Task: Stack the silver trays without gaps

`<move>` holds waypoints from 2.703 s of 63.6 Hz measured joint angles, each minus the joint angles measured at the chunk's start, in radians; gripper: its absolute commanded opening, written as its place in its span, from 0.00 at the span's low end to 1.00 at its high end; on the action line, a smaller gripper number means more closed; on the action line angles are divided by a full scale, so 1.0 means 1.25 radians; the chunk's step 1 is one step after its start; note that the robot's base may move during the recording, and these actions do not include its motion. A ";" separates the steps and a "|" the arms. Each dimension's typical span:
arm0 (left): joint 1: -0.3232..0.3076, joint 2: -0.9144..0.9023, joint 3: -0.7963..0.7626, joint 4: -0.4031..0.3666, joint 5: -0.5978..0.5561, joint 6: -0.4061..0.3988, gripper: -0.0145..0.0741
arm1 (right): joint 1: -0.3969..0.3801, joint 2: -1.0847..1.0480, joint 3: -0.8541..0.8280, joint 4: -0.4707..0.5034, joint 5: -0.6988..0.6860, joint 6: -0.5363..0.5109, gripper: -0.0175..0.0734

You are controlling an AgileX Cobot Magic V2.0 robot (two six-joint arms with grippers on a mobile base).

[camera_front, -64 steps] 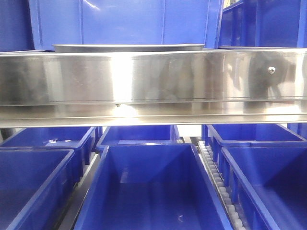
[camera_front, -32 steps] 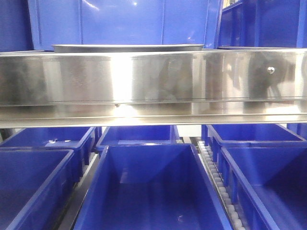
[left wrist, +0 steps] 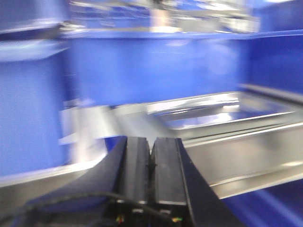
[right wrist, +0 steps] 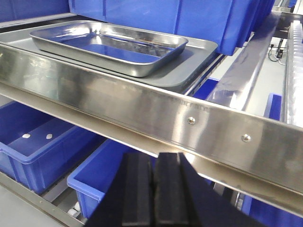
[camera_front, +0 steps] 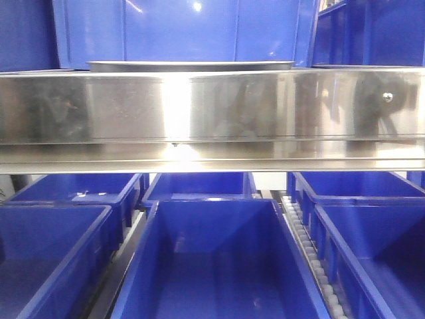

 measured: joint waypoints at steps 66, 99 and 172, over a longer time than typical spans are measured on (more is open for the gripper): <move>0.163 -0.094 0.266 -0.036 -0.111 0.002 0.11 | 0.000 0.000 0.000 0.000 0.000 0.000 0.25; 0.163 -0.094 0.266 -0.037 -0.111 0.002 0.11 | -0.207 -0.049 0.049 0.033 -0.037 -0.068 0.25; 0.163 -0.094 0.266 -0.037 -0.114 0.002 0.11 | -0.392 -0.286 0.274 0.098 -0.106 -0.071 0.25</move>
